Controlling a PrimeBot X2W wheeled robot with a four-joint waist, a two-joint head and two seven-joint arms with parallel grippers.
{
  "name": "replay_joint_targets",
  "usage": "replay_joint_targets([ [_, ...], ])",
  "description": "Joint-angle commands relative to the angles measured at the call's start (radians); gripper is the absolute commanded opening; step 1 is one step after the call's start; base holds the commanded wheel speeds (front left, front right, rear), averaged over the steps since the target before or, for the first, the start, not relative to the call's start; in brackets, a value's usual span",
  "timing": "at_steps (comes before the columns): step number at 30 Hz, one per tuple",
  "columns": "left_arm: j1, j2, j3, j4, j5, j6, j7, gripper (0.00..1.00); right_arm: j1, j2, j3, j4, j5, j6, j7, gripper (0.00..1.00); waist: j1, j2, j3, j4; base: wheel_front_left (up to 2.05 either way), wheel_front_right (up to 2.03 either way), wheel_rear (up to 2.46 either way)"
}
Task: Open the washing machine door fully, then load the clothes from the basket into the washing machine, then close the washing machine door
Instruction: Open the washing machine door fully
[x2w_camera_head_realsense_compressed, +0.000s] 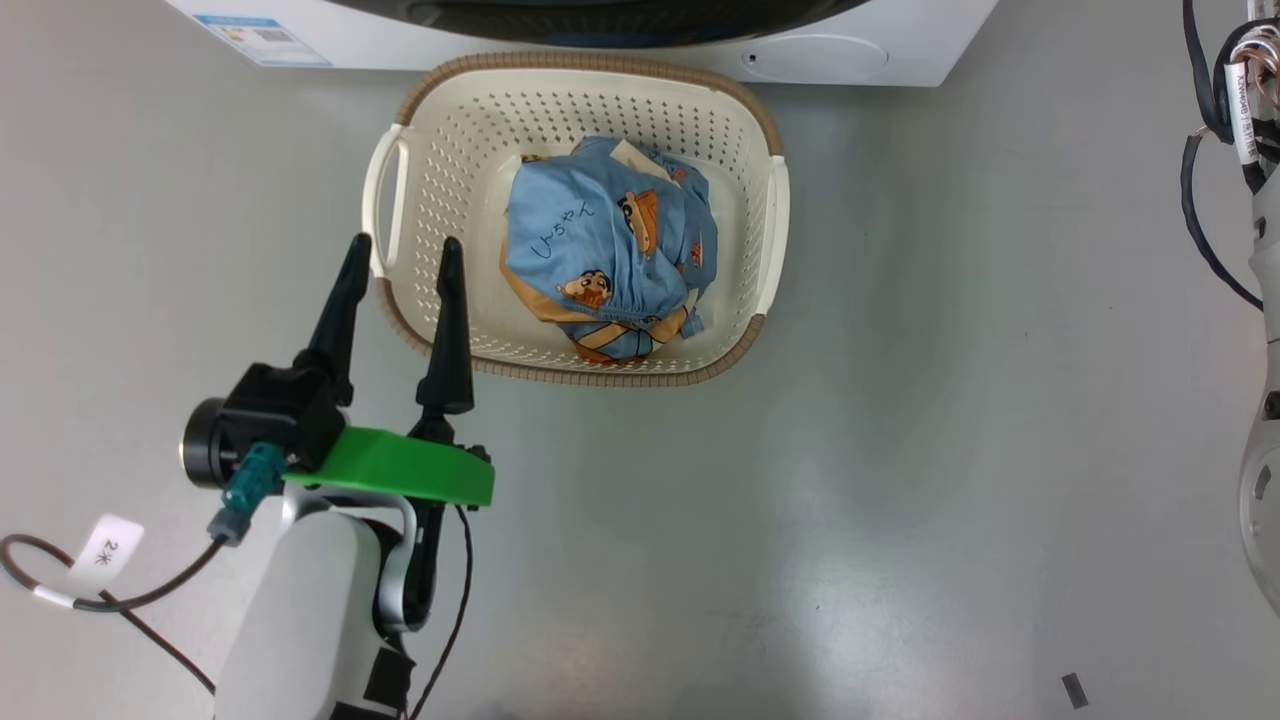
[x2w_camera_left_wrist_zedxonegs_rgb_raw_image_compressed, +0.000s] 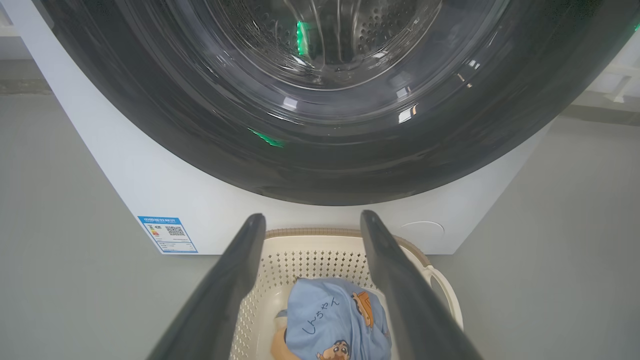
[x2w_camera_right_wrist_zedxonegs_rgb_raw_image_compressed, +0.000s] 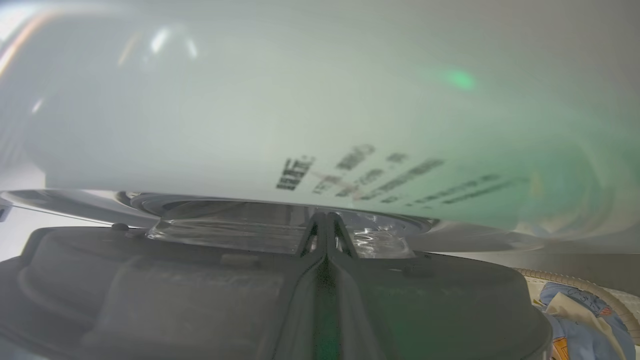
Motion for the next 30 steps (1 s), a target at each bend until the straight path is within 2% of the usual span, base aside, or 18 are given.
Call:
replay_joint_targets([
  [1,-0.007,0.022,0.028,-0.017,-0.011,0.006,-0.006,1.00,-0.008,0.042,0.027,-0.023,0.008,0.005,0.022,0.00,0.0000,-0.0001,-0.001,-0.002,0.00,0.00,0.00],
  [13,-0.004,0.022,0.028,-0.010,-0.011,0.013,-0.006,1.00,0.055,0.042,0.052,-0.075,0.055,0.005,0.105,0.00,0.0000,-0.0001,-0.007,-0.022,0.00,0.00,0.00],
  [30,0.019,0.022,0.052,0.021,-0.002,0.007,-0.006,1.00,0.294,0.042,0.122,-0.303,0.179,0.005,0.278,0.00,0.0000,-0.0001,-0.056,-0.048,0.00,0.00,0.00],
])
